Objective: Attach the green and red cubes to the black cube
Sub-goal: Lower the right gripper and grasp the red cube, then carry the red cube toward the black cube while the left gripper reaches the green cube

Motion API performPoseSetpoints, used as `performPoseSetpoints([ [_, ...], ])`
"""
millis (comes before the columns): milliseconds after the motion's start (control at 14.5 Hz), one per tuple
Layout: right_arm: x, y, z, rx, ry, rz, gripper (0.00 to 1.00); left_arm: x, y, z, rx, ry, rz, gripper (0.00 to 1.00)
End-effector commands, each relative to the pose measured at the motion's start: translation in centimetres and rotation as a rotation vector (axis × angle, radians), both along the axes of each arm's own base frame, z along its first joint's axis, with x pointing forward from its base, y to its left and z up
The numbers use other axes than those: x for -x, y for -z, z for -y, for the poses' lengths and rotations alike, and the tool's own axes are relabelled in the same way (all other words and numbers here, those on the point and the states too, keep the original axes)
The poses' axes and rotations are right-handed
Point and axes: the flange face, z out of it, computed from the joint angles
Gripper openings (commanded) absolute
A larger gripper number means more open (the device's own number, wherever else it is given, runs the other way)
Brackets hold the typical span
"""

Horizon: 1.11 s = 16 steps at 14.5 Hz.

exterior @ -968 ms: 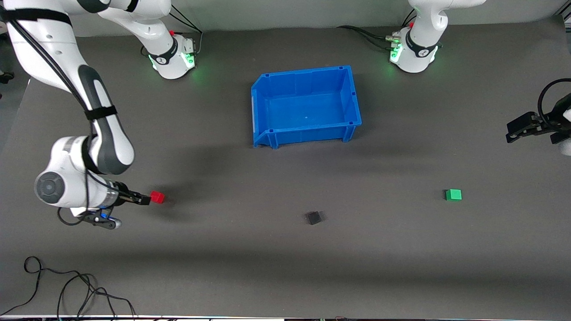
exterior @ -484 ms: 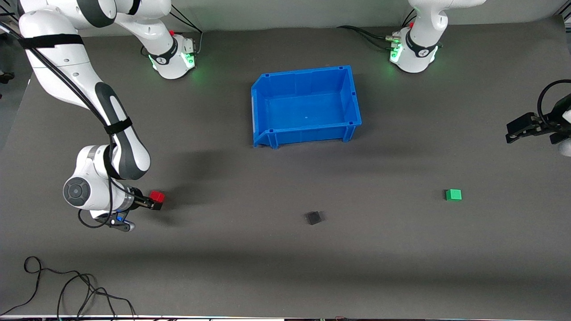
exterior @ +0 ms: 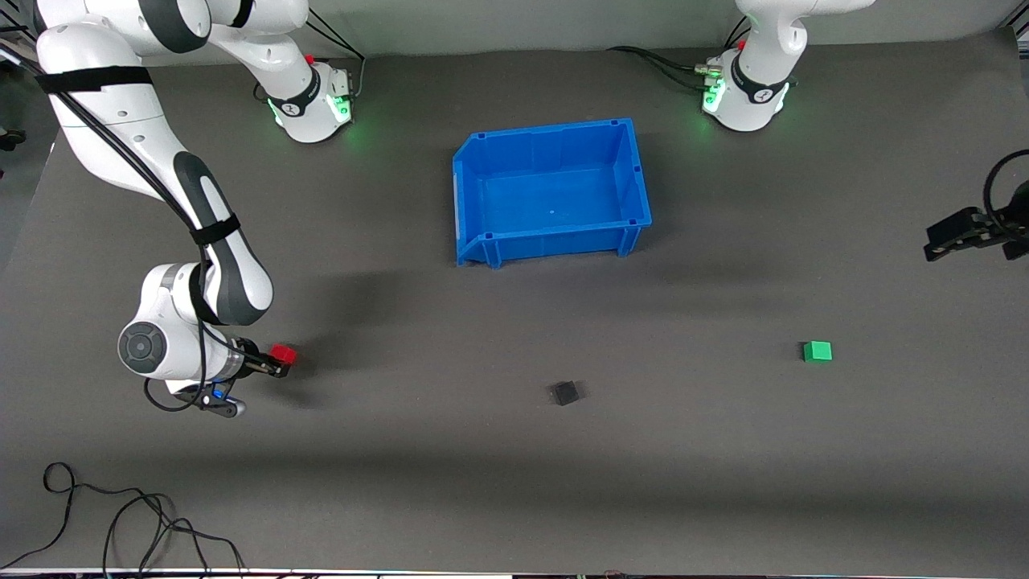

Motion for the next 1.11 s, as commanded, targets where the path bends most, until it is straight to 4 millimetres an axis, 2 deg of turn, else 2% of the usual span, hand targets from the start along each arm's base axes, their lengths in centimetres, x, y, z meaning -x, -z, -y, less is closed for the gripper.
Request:
performPoseSetpoints([
  [0,0.1,0.3,-0.1,0.012,0.016,-0.004,0.42,-0.3,1.2,-2.6,0.008,-0.160,-0.007,1.00],
  [138,-0.2,-0.1,-0.1,0.012,0.017,0.004,0.38,-0.8,2.7,-3.6,0.003,-0.362,-0.024,1.00],
  [277,-0.8,-1.5,-0.3,0.008,0.021,0.028,0.36,-1.6,4.2,-4.1,-0.008,-0.548,-0.043,1.00],
  [346,-1.2,-2.4,-0.3,0.005,0.030,0.023,0.36,-1.8,5.0,-5.6,-0.012,-0.662,-0.053,1.00],
  [553,-3.2,-6.7,-1.5,0.013,0.099,-0.015,0.36,-2.3,7.6,-6.5,-0.063,-0.892,-0.096,1.00],
  [691,-5.0,-9.5,-2.6,0.014,0.136,0.037,0.36,-3.4,9.7,-6.7,-0.072,-1.047,-0.118,1.00],
  [830,-6.1,-10.9,-4.4,0.013,0.178,0.077,0.36,-4.2,12.8,-7.1,-0.041,-1.188,-0.174,1.00],
  [899,-6.3,-11.4,-6.0,0.016,0.219,0.087,0.36,-4.2,13.8,-7.9,-0.009,-1.235,-0.200,1.00],
  [968,-6.4,-11.8,-8.2,0.017,0.299,0.097,0.36,-4.5,14.4,-8.0,0.005,-1.275,-0.199,1.00],
  [1037,-6.4,-11.9,-11.2,0.019,0.383,0.102,0.36,-5.1,15.9,-8.1,0.000,-1.341,-0.195,1.00],
])
